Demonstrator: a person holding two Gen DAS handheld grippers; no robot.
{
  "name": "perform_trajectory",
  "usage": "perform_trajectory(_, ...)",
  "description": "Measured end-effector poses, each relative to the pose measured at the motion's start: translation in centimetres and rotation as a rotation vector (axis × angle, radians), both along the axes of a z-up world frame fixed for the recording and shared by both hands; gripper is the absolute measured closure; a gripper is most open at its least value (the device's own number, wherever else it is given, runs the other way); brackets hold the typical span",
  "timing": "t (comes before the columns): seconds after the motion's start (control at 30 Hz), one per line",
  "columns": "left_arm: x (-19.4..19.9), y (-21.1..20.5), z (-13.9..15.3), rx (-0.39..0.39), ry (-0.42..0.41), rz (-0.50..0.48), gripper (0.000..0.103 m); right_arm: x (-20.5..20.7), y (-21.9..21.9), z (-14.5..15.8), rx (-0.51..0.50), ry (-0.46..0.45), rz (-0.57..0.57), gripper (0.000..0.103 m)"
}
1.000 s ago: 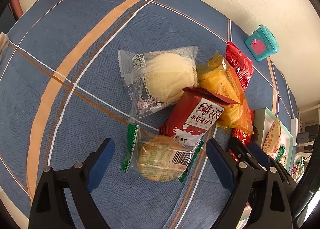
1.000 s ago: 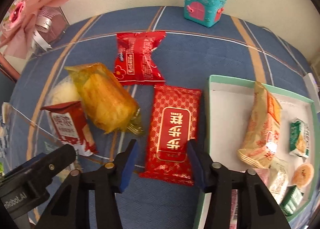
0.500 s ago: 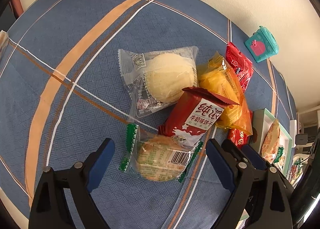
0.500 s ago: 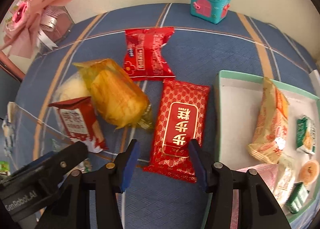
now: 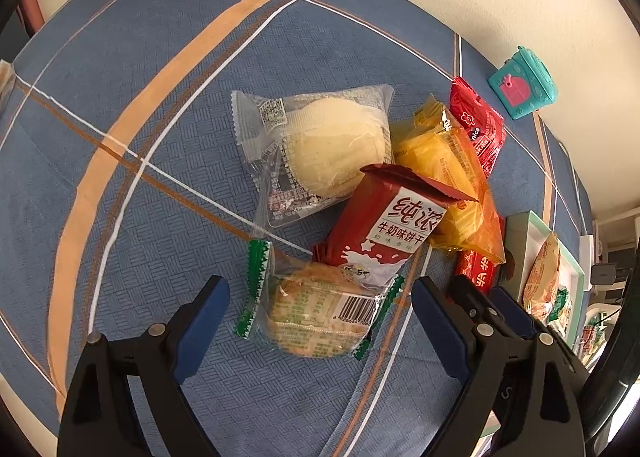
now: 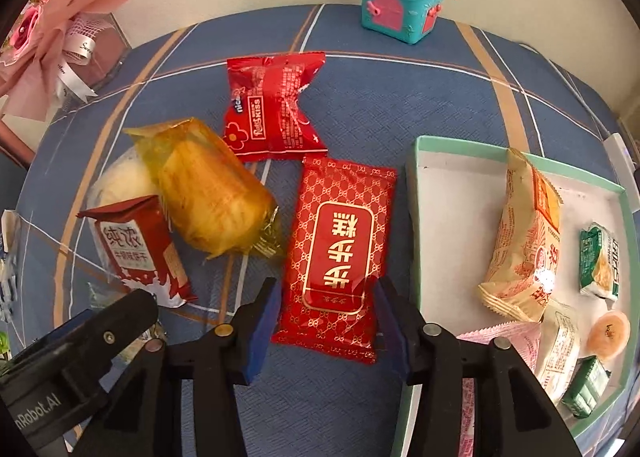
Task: Organize snacks
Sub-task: 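Move left gripper to the green-wrapped bread while right approaches the red rectangular pack, then grasp the green-wrapped bread with left gripper while right grasps the red pack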
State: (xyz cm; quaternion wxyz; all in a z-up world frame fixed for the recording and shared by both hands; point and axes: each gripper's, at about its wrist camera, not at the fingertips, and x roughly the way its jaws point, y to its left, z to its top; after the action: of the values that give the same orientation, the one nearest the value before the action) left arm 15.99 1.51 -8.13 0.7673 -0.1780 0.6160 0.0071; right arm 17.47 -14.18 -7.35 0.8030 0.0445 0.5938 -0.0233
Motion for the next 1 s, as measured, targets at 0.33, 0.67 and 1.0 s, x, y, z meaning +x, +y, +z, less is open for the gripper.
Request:
perform_trajectory(0.33,-0.2,0.2,-0.1,0.007,0.007,0.008,0.01,0.0,-0.3,-1.1,0.049,0.025,-0.019,0.041)
perform_trajectory(0.67,-0.6,-0.7,-1.0,0.018,0.025,0.004,0.011,-0.4,0.7,-1.9,0.001,0.017,0.002,0.046)
perform_trajectory(1.0,-1.2,-1.4,-1.8,0.016,0.031,0.007,0.022,-2.8,1.4,-2.2,-0.003,0.039,-0.004,0.049)
